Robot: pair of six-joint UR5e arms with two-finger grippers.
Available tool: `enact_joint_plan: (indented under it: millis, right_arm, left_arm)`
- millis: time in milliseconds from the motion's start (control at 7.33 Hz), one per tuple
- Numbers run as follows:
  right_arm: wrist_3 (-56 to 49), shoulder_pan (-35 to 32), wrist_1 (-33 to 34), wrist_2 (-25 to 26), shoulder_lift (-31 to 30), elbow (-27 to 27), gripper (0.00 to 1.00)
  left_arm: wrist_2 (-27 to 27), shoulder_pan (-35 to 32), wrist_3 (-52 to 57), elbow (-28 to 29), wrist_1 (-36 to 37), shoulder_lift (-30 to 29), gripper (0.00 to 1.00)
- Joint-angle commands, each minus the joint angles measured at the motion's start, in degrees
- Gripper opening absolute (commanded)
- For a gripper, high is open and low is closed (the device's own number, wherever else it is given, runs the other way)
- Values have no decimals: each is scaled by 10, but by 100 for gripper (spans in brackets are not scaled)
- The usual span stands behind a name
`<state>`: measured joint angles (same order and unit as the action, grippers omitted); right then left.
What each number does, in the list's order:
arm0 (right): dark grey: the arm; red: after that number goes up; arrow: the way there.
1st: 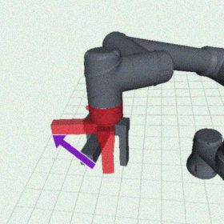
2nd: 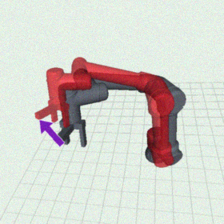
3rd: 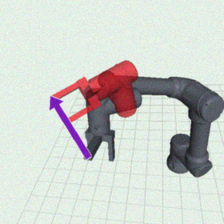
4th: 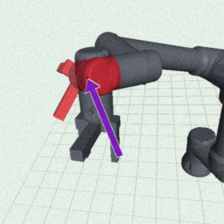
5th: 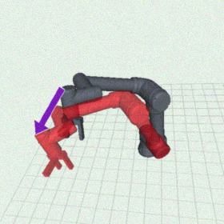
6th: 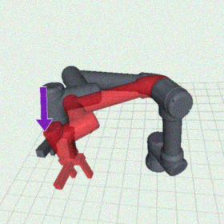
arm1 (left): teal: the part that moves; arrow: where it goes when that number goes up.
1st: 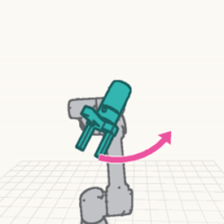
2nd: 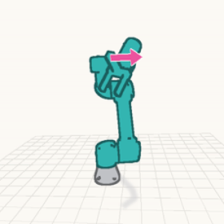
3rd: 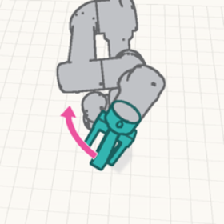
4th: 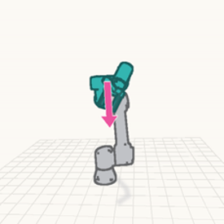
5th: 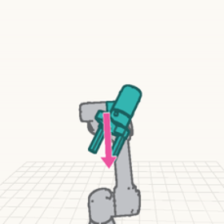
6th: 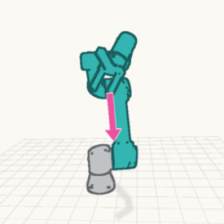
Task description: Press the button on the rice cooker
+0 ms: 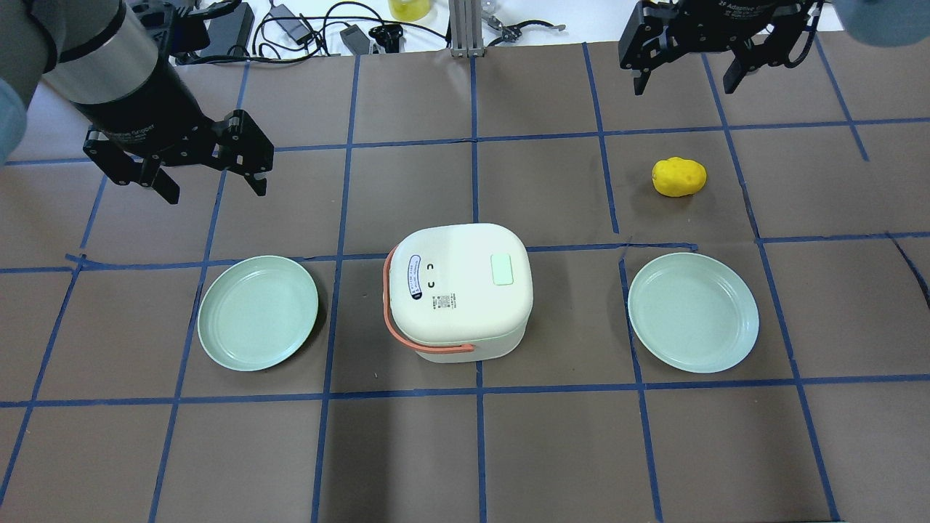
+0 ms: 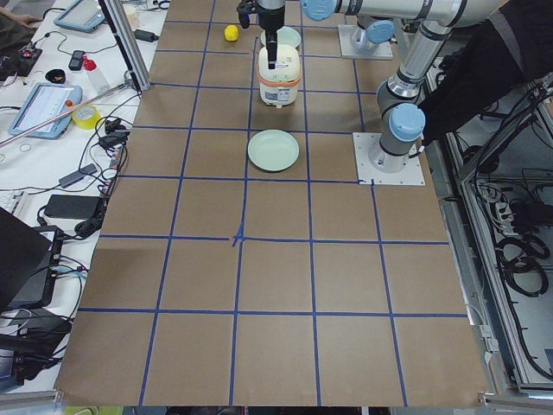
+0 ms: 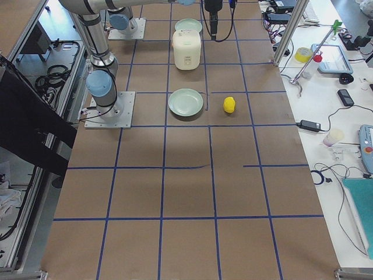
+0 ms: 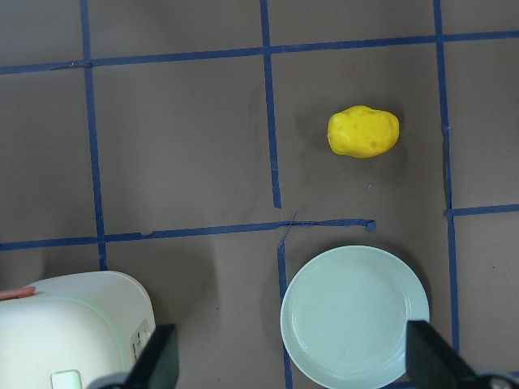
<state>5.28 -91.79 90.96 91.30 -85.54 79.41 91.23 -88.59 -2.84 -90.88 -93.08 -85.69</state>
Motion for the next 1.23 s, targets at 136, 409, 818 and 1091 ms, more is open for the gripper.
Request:
enact_joint_plan:
  millis: [136, 409, 818, 1091]
  right_arm:
    - [0, 0, 0, 1, -2, -1, 100]
    - [0, -1, 0, -1, -2, -1, 100]
    - [0, -2, 0, -1, -2, 1, 100]
    - [0, -3, -2, -2, -2, 2, 92]
  left_arm:
    - [0, 0, -1, 0, 0, 0, 100]
    - [0, 0, -1, 0, 0, 0, 100]
    - [0, 0, 0, 0, 0, 0, 100]
    - [0, 0, -1, 0, 0, 0, 100]
